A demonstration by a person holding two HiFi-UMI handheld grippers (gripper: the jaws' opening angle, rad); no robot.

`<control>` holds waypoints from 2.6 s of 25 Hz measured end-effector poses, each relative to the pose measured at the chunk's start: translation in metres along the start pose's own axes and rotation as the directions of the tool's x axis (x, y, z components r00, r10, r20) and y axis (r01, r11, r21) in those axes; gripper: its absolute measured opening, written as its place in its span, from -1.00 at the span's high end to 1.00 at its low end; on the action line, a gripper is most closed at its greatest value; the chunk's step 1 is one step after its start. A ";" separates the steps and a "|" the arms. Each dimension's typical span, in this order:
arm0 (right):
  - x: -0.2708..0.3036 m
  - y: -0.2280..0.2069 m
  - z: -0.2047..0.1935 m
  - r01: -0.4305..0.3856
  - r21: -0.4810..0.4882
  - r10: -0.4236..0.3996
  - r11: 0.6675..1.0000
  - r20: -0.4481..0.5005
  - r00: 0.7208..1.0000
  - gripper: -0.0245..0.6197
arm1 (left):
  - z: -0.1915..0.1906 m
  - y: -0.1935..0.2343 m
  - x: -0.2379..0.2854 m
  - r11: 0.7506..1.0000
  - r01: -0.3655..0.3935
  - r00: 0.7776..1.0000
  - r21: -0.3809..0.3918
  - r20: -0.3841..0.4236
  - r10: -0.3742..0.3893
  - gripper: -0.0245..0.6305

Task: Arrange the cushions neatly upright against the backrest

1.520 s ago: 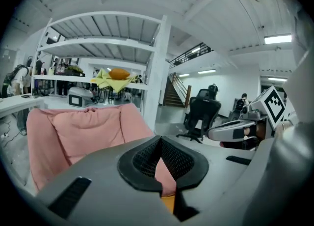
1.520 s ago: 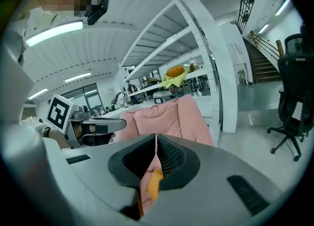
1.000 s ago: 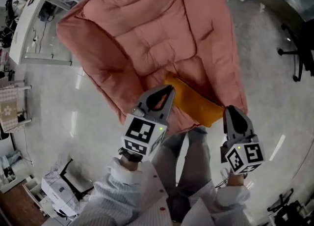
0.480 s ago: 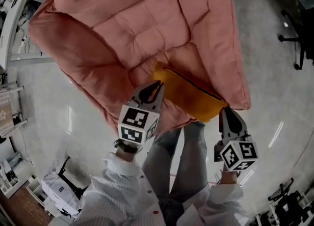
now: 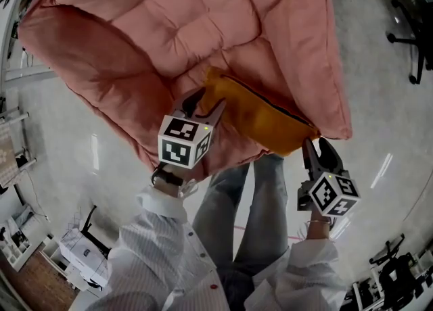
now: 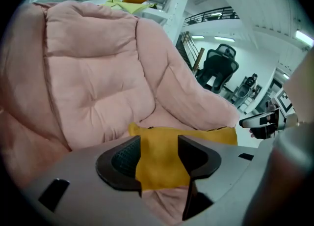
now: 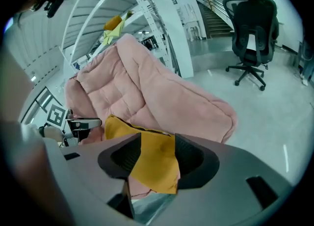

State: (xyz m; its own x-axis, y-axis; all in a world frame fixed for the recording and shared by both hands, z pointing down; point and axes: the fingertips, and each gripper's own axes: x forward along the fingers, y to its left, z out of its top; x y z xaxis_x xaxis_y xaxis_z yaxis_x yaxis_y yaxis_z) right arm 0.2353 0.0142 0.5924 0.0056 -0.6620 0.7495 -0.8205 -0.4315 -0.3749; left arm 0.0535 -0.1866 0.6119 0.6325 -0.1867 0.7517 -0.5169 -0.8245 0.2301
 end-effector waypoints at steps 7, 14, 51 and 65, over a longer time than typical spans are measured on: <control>0.023 -0.023 -0.035 0.067 0.092 -0.055 0.993 -0.128 0.990 0.21 | -0.042 0.018 0.021 0.999 0.021 0.990 -0.028 -0.137 -0.025 -0.17; 0.038 -0.025 -0.036 0.051 0.124 -0.029 0.991 -0.173 0.985 0.20 | -0.045 0.028 0.039 0.991 0.066 0.987 -0.118 -0.136 -0.082 -0.31; 0.037 -0.002 -0.011 -0.029 0.044 0.037 0.999 -0.197 0.980 0.82 | -0.040 0.010 0.026 0.975 -0.006 0.988 -0.224 -0.152 -0.029 0.48; 0.064 0.048 0.102 -0.126 -0.174 0.107 0.977 -0.115 0.988 0.83 | 0.007 0.046 -0.020 0.905 -0.095 0.994 -0.415 0.010 0.109 0.48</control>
State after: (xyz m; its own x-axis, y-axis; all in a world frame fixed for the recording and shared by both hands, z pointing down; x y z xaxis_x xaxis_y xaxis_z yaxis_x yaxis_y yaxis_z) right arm 0.2542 -0.1116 0.5669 -0.1483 -0.6295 0.7628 -0.9013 -0.2315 -0.3662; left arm 0.0206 -0.2243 0.6031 0.5779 -0.2807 0.7663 -0.7673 -0.5067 0.3931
